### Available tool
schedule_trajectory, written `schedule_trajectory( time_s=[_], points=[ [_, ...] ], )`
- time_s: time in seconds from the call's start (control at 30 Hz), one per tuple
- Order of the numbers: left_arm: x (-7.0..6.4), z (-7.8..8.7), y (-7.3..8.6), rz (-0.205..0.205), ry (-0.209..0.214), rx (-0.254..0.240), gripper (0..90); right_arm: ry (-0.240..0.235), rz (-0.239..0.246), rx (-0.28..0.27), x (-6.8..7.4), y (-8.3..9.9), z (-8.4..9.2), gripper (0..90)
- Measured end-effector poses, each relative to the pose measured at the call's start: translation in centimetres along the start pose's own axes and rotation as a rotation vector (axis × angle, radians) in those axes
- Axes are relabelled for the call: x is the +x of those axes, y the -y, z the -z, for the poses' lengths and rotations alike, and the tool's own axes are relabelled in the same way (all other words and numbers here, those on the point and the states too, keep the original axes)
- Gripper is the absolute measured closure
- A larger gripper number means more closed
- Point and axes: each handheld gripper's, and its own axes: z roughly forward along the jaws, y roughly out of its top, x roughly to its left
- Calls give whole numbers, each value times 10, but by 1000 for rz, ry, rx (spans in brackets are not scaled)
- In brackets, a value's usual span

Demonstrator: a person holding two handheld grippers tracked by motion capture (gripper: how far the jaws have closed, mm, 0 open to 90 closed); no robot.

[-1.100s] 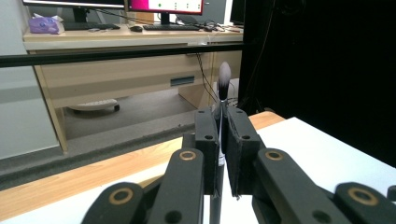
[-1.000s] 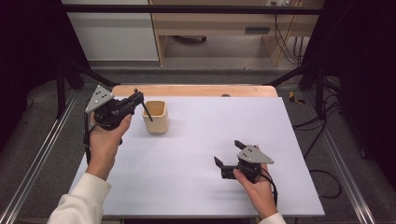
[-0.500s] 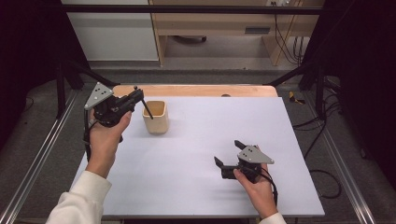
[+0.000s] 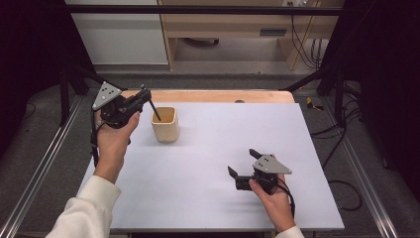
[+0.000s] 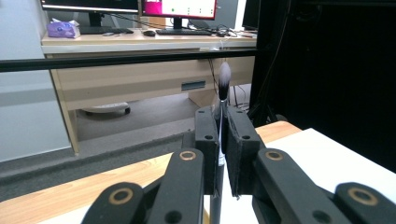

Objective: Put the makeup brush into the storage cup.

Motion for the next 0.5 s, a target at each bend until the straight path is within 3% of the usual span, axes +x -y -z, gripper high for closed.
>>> schedule_trajectory(
  time_s=[0.2, 0.5],
  points=[
    [5, -7, 1, 1, -18, 1, 842, -7, -13, -20, -4, 0, 2, 66],
    [11, -13, 6, 2, -37, 7, 842, 1, 5, -39, -15, 3, 14, 65]
  ],
)
